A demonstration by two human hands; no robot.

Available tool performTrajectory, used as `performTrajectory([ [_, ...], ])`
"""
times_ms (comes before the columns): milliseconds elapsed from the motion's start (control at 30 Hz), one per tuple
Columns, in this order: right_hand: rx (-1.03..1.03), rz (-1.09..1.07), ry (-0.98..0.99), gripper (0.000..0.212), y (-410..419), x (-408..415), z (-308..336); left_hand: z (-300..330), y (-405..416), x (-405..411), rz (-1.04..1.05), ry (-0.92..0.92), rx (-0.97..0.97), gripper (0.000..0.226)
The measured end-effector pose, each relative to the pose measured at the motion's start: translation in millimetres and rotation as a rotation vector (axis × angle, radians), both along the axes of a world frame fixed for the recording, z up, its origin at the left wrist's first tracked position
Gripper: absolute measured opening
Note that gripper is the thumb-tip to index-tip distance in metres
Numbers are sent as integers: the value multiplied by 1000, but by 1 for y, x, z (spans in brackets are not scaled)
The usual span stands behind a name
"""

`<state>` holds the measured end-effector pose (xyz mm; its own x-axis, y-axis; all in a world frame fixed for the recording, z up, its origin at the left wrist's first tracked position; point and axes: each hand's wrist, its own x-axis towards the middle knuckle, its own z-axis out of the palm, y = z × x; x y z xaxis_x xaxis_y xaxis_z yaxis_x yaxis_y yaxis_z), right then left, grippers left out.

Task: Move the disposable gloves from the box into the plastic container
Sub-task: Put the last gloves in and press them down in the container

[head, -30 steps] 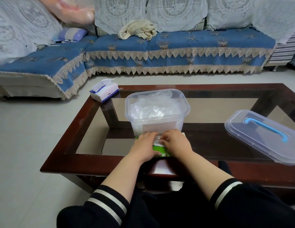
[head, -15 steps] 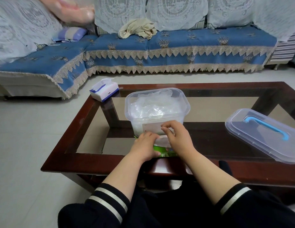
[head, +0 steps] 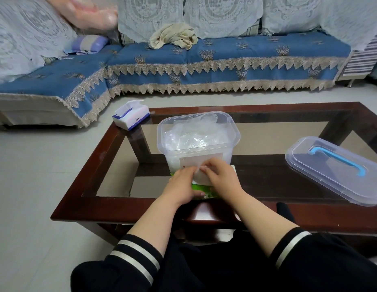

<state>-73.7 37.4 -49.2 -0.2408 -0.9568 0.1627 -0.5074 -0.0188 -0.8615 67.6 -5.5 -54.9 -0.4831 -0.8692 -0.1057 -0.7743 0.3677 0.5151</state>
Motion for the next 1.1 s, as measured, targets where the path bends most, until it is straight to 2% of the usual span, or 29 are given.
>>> performTrajectory([
  [133, -163, -105, -161, 8, 5, -6, 9, 1, 0, -3, 7, -79, 11, 68],
  [200, -131, -61, -178, 13, 6, -10, 11, 1, 0, -5, -10, -120, 13, 71],
  [267, -75, -46, -115, 24, 6, -14, 9, -1, -1, -5, -11, -127, 17, 72],
  [400, -170, -78, 17, 5, 6, -20, 9, 0, 0, -5, 10, -112, 29, 71],
  [467, -259, -94, 33, 6, 7, -21, 9, -1, 0, -4, 40, -84, 70, 80],
  [534, -282, -119, 22, 8, 8, -22, 11, -1, 0, -3, 60, -23, 118, 85],
  [601, -251, -138, -15, 10, 7, -21, 12, -1, -2, -1, 56, 78, 137, 66],
  [667, -216, -142, -36, 11, 6, -22, 11, 6, -2, 1, 81, 268, 187, 45],
  [768, -195, -107, -53, 10, 6, -20, 10, 23, 4, 2, 146, 554, 227, 27],
  [868, -200, -73, -62, 15, 6, -15, 12, 30, 10, -1, 218, 719, 204, 9],
  [968, -244, -88, -174, 25, 8, -12, 17, 27, 10, -5, 245, 689, 184, 26],
  [1101, -288, -128, -308, 27, 12, -13, 22, 27, 12, -10, 219, 633, 143, 36],
])
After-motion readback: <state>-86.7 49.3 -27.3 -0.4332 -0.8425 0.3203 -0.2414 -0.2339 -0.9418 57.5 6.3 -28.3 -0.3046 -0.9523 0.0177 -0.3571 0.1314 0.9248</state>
